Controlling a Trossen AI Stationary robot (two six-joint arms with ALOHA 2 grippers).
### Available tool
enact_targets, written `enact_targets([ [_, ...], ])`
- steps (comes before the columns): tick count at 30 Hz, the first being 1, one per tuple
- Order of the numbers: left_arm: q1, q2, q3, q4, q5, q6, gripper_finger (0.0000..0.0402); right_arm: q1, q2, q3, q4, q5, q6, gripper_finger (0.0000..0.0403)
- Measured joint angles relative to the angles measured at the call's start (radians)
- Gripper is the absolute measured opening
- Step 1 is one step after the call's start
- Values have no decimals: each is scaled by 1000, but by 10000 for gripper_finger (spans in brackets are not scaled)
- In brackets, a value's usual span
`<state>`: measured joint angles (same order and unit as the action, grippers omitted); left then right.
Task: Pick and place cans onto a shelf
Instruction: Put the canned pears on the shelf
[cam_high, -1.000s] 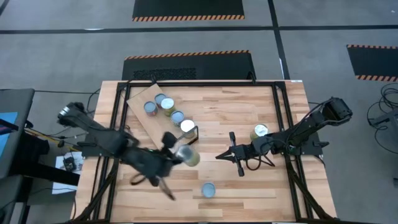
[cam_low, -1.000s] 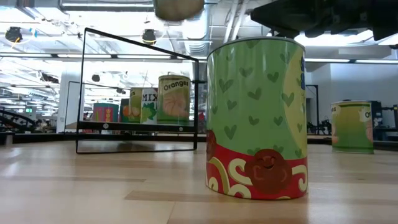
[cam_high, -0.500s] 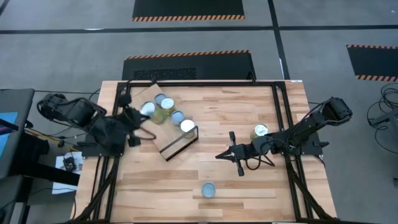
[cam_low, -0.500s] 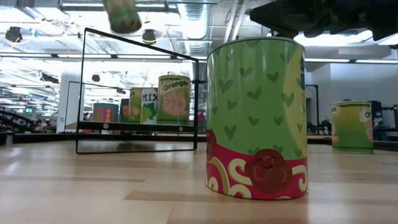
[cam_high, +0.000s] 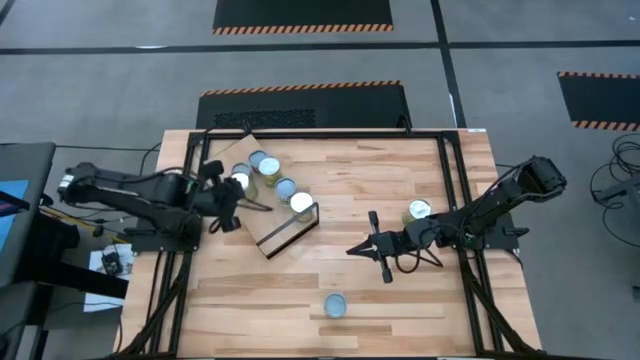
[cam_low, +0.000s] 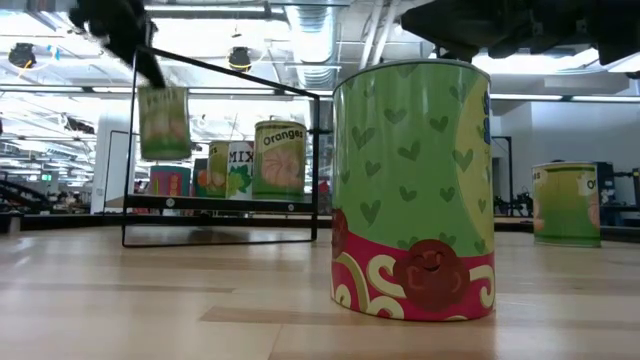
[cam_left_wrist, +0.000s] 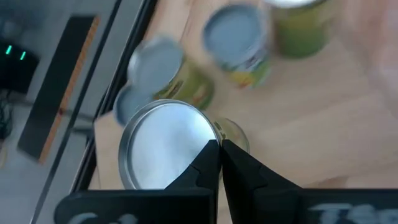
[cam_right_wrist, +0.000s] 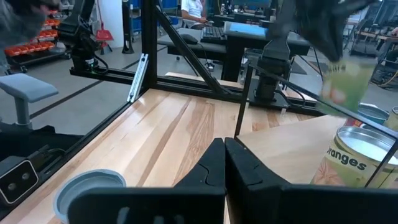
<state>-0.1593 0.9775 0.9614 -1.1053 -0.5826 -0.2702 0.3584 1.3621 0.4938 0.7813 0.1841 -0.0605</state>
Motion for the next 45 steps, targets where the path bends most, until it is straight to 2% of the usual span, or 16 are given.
enact_targets([
  [4, 103, 3, -72, 53, 11, 34, 0, 0, 0, 0, 5, 0, -1, 11],
  [7, 162, 4, -110, 154, 94, 97, 0, -1, 0, 0, 5, 0, -2, 11],
  [10, 200, 4, -128, 235, 135, 145, 0, -1, 0, 0, 5, 0, -3, 11],
  [14, 231, 5, -130, 244, 135, 153, 0, -1, 0, 0, 5, 0, -3, 11],
  [18, 250, 11, -130, 246, 179, 151, 0, -1, 0, 0, 5, 0, -3, 11],
  [24, 255, 80, -131, 269, 179, 171, 0, -1, 0, 0, 4, 0, -2, 11],
  [30, 255, 133, -129, 279, 115, 173, 0, -1, 0, 0, 5, 0, 0, 11],
  [39, 255, 132, -129, 293, 123, 176, 2, -1, 0, 0, 1, 0, 0, 11],
  [45, 256, 132, -129, 293, 121, 172, 17, -1, 0, 0, 1, 0, 0, 11],
])
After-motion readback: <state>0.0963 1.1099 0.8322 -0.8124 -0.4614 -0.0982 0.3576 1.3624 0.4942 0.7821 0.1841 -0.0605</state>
